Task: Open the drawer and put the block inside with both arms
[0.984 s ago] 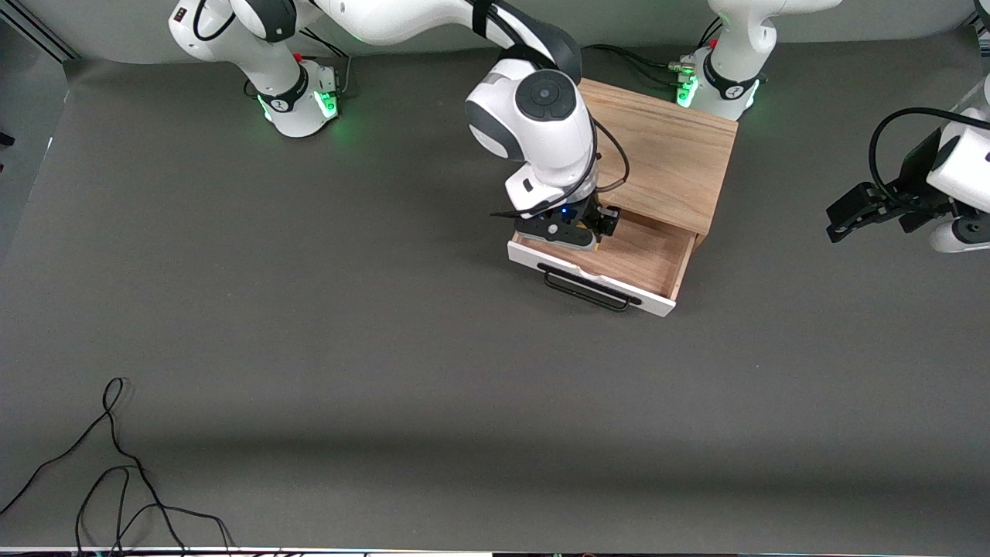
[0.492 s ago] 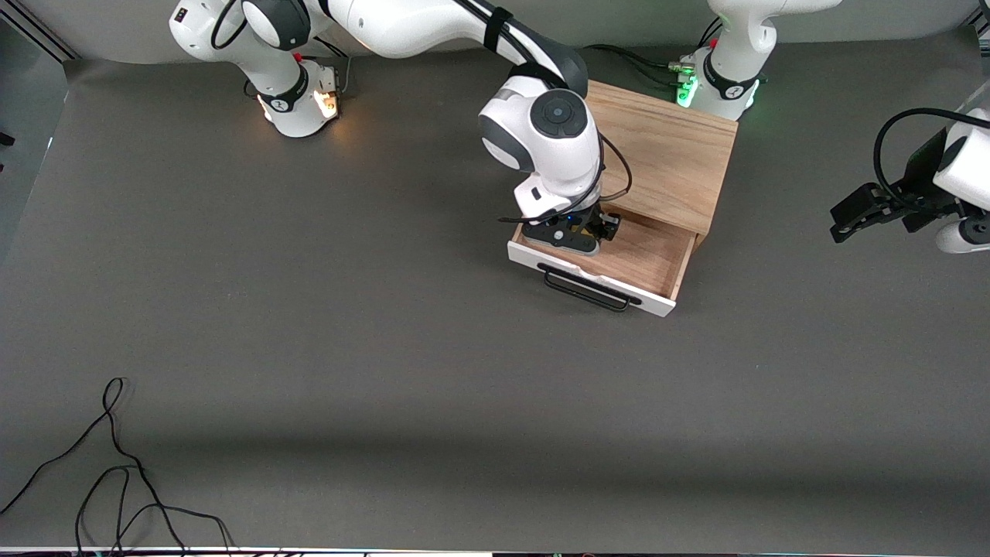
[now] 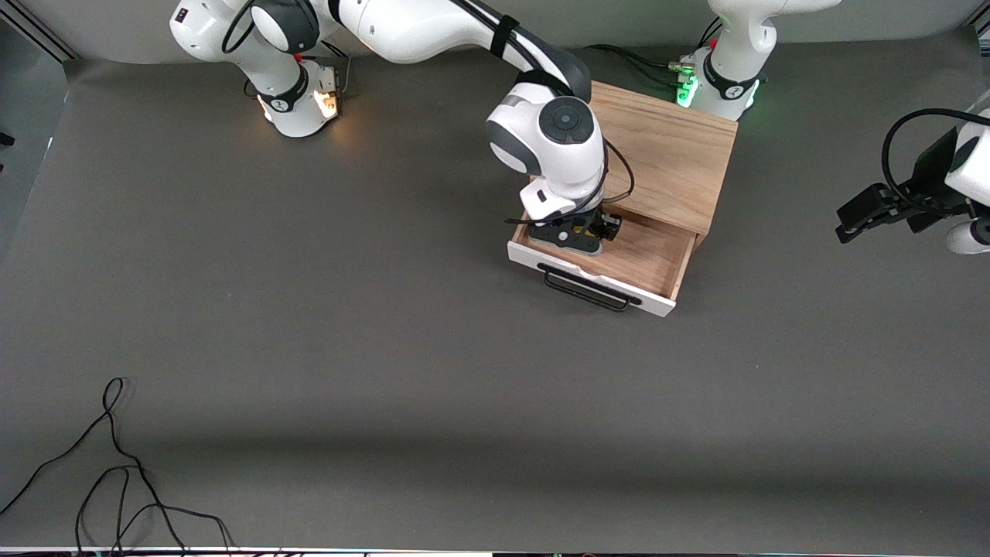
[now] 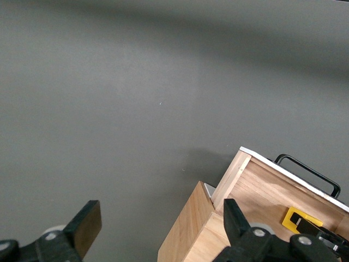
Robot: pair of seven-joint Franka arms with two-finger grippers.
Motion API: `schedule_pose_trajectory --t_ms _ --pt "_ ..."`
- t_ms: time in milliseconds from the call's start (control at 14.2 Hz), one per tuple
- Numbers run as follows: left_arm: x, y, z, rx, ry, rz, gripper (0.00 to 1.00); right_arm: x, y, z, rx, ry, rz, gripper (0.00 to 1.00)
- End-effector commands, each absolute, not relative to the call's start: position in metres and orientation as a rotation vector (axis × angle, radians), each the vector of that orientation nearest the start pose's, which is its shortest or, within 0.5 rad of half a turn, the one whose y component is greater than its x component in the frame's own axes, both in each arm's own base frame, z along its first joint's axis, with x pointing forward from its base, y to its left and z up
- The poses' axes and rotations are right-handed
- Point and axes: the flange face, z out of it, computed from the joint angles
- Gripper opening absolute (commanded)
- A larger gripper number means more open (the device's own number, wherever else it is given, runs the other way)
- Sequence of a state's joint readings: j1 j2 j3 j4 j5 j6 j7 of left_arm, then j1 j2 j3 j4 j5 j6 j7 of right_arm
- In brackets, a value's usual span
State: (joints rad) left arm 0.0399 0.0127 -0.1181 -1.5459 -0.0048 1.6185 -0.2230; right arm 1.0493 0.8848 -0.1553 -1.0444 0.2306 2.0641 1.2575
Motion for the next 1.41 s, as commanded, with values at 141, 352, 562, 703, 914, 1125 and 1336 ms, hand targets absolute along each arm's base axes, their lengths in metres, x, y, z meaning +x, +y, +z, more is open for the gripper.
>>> schedule_pose_trajectory --t_ms 141,352,562,703,914,1125,1336 --pt "0.558 -0.042 0.636 -3.164 -0.205 -0.084 1.00 0.448 0.654 0.327 -2.888 0.623 -0.007 1.00" --pt "0.558 -0.043 0.636 -3.181 -0.208 -0.081 1.00 0.448 0.655 0.339 -2.868 0.642 -0.016 1.00" --pt "0.558 -0.042 0.636 -3.182 -0.211 -0.081 1.00 0.452 0.652 0.360 -2.848 0.641 -0.034 1.00" --pt "0.558 -0.042 0.636 -3.182 -0.211 -0.081 1.00 0.457 0.644 0.400 -2.813 0.631 -0.056 1.00" --pt "0.558 -0.042 0.636 -3.182 -0.211 -0.081 1.00 0.485 0.596 0.475 -2.848 0.538 -0.124 1.00" --pt "0.558 -0.043 0.636 -3.183 -0.209 -0.081 1.00 0.538 0.495 0.530 -2.886 0.484 -0.118 1.00" --pt "0.558 -0.042 0.636 -3.182 -0.211 -0.081 1.00 0.586 0.361 0.558 -2.879 0.406 -0.039 1.00"
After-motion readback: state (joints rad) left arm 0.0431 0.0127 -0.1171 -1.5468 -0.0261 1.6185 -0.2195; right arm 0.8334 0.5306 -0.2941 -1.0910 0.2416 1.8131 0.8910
